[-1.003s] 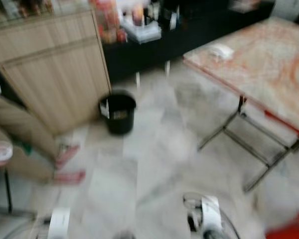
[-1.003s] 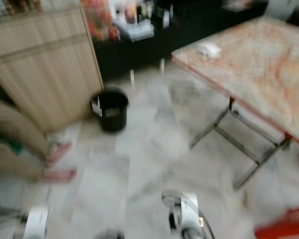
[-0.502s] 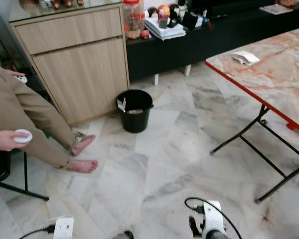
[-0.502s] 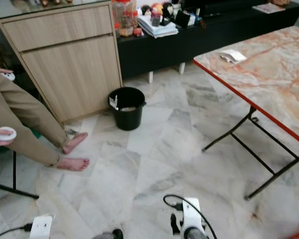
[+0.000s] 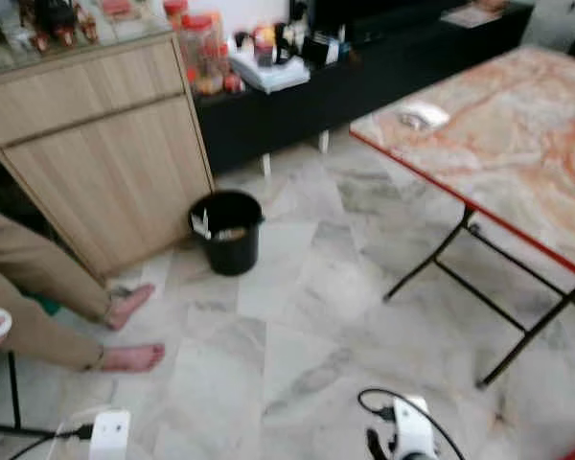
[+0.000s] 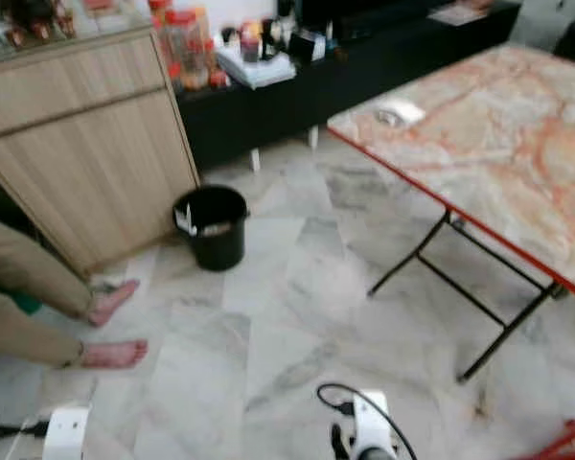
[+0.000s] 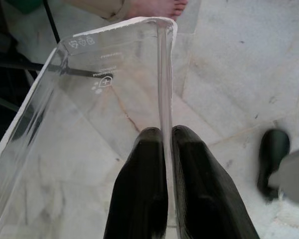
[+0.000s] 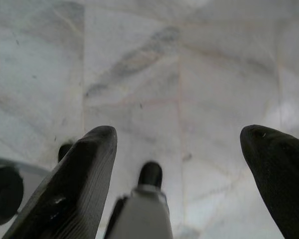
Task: Picking trash to rubbish bin
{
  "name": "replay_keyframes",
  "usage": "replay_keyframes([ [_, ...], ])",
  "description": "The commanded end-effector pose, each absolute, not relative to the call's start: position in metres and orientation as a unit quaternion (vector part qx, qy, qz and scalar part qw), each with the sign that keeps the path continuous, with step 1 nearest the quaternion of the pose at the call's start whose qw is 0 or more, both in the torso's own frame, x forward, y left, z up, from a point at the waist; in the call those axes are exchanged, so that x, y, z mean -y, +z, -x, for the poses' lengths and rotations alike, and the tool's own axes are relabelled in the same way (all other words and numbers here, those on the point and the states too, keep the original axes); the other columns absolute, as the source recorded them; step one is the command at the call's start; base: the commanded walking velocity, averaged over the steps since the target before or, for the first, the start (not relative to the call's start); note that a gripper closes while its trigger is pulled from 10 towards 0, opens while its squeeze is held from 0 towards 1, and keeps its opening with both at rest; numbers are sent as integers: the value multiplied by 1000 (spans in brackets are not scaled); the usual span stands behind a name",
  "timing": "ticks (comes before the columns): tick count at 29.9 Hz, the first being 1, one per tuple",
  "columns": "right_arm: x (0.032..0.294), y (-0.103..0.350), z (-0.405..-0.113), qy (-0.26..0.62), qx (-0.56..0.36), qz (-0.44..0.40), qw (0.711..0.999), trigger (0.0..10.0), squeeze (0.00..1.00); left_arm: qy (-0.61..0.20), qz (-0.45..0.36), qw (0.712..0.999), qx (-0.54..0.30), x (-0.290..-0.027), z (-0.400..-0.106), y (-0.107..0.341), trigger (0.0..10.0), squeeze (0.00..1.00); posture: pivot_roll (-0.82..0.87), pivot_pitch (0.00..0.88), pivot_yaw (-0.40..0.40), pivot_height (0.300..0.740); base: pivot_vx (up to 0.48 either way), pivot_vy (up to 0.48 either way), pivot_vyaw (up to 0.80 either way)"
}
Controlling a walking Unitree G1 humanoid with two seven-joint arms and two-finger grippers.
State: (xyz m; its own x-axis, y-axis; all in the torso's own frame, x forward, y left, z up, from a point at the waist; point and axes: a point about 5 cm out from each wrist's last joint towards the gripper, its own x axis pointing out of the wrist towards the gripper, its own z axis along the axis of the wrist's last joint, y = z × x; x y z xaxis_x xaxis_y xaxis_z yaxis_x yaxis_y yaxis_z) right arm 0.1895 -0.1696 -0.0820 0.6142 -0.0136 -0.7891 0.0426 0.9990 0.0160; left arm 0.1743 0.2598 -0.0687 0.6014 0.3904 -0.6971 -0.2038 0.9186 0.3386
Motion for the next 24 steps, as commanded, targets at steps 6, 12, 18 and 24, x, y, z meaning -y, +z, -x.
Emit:
replay_keyframes([
  [6,160,-81,-193,-8,-436,-24,900,10000,0,164,-127,879,-429,-264,-167,-71,10000,0,140,149,31,740,440,0,0],
  [12,170,-78,-196,-15,-427,-10,904,10000,0,151,-125,883,-426,-253,-173,-72,10000,0,140,133,10,740,437,0,244],
  [18,171,-76,-201,-17,-425,-10,905,10000,0,158,-123,882,-427,-255,-172,-72,10000,0,128,122,2,740,439,0,581],
  [24,172,-75,-204,-12,-423,-12,906,10000,0,163,-122,880,-429,-256,-171,-72,10000,0,133,111,1,740,439,0,0],
])
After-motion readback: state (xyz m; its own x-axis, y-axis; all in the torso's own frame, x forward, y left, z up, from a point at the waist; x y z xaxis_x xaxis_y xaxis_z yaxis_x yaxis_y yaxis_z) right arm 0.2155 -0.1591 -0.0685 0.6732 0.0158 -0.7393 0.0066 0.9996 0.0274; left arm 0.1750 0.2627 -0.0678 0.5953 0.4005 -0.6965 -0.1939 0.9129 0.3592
